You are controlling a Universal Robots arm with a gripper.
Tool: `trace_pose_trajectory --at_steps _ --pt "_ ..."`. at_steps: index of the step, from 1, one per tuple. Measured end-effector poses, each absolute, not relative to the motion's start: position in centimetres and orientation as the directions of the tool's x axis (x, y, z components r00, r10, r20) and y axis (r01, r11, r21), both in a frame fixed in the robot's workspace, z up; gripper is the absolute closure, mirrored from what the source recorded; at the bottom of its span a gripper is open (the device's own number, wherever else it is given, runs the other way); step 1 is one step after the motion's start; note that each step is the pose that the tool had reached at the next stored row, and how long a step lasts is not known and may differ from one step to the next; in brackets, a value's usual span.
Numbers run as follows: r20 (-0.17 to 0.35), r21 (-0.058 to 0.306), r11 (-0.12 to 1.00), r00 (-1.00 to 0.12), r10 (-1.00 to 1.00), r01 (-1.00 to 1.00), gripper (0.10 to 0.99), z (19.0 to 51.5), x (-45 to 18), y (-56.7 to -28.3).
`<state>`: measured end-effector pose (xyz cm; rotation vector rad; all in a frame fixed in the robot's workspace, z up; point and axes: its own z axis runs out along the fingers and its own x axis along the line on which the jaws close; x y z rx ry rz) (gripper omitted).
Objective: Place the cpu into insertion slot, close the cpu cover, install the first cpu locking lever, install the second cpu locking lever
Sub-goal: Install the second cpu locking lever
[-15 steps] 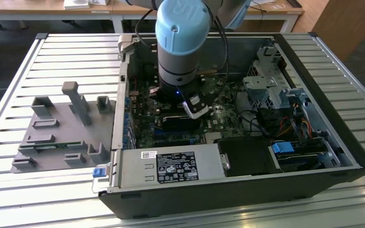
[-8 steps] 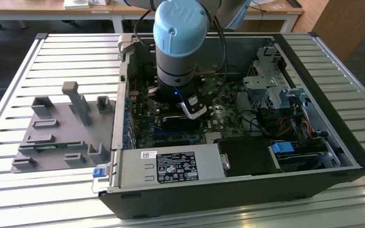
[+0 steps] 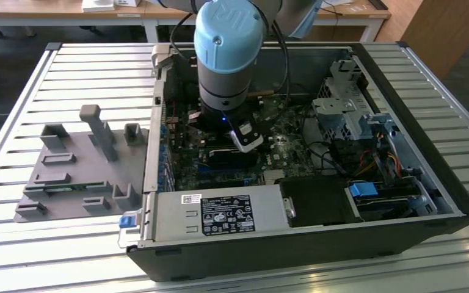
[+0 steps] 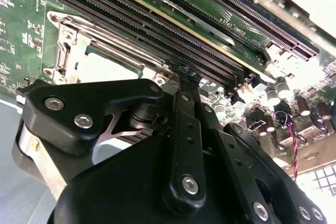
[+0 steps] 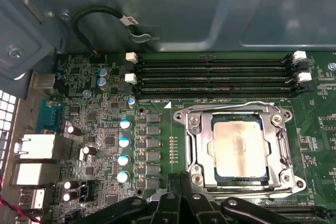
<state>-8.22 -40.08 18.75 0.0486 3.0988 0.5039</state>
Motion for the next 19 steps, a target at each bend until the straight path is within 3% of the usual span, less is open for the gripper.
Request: trace_pose_trajectory --at_steps 19 --pt "0.003 0.327 0.945 -1.000 0.031 0.030 0.980 19.08 -8.24 -40.34"
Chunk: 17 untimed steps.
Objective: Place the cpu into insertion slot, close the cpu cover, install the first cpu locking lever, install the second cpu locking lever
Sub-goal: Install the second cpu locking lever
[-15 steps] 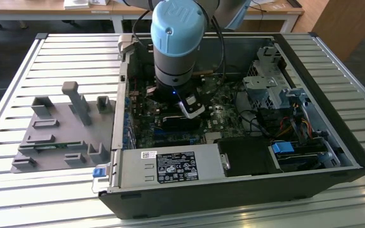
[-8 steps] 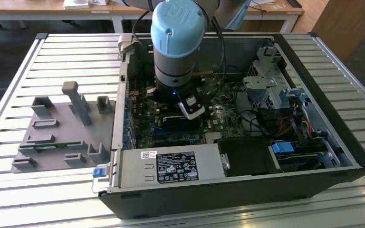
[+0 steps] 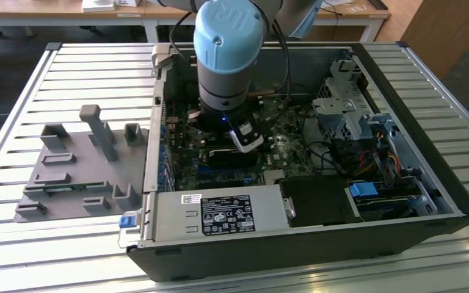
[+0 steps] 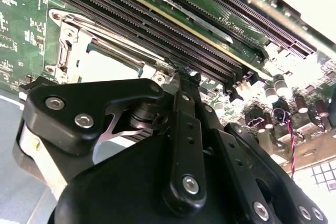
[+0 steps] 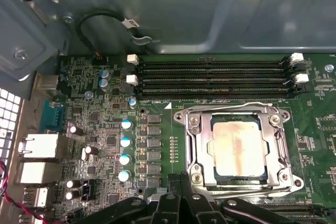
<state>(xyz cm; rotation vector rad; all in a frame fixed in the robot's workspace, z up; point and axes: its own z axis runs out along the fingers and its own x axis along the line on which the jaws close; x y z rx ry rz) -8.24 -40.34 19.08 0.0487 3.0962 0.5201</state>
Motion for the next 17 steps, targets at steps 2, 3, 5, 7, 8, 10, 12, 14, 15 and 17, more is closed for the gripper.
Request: trace_pose_trajectory --at_steps 2,3,5,7,8,10,12,14,15,17 --pt "0.004 0.327 0.945 -1.000 0.031 0.030 0.980 19.2 -8.2 -40.3" --pt "0.004 0.327 0.945 -1.000 0.031 0.030 0.980 19.3 -8.2 -40.3" --pt "0.004 0.327 0.945 -1.000 0.031 0.030 0.980 19.6 -8.2 -40.3" --pt "0.004 0.327 0.945 -1.000 0.031 0.030 0.980 19.8 -8.2 -40.3" --pt "0.004 0.327 0.945 -1.000 0.031 0.030 0.980 19.9 -8.2 -40.3" --pt "0.004 0.328 0.944 -1.000 0.031 0.031 0.980 20.2 -8.2 -40.3" --pt "0.004 0.328 0.944 -0.999 0.032 0.032 0.980 20.4 -8.2 -40.3" --pt "0.004 0.328 0.944 -0.999 0.033 0.032 0.980 20.5 -8.2 -40.3" --pt "0.004 0.328 0.944 -0.999 0.034 0.033 0.980 20.6 -8.2 -40.3" --pt "0.004 0.328 0.944 -0.999 0.035 0.034 0.980 20.9 -8.2 -40.3"
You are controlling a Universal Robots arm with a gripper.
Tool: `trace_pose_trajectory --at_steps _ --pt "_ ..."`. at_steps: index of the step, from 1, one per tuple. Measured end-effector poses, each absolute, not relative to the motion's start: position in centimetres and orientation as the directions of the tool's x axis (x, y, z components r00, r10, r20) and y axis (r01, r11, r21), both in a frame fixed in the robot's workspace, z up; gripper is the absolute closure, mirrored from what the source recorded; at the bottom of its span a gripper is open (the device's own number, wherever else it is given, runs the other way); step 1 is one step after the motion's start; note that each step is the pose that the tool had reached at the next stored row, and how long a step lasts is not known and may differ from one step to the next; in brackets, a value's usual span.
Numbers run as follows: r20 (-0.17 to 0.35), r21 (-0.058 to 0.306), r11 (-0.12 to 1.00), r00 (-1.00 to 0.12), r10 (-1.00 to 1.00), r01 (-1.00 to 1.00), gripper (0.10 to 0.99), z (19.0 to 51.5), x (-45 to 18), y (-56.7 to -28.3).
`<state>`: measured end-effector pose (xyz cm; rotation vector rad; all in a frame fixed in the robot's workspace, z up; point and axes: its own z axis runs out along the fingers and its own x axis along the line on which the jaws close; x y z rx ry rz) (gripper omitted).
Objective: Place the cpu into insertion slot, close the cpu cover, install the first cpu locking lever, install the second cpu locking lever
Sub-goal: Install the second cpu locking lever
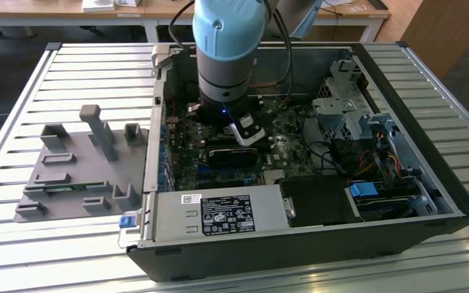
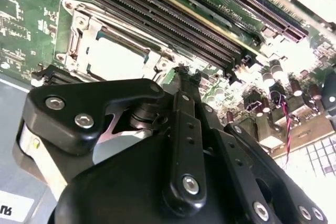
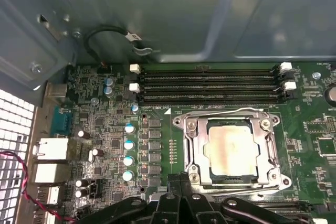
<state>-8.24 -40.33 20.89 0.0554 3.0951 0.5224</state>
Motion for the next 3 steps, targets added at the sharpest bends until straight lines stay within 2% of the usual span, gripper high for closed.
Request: trace_pose_trajectory --at_steps 3 --pt "0.004 0.328 0.944 -0.999 0.036 0.035 0.980 21.01 -8.24 -40.33"
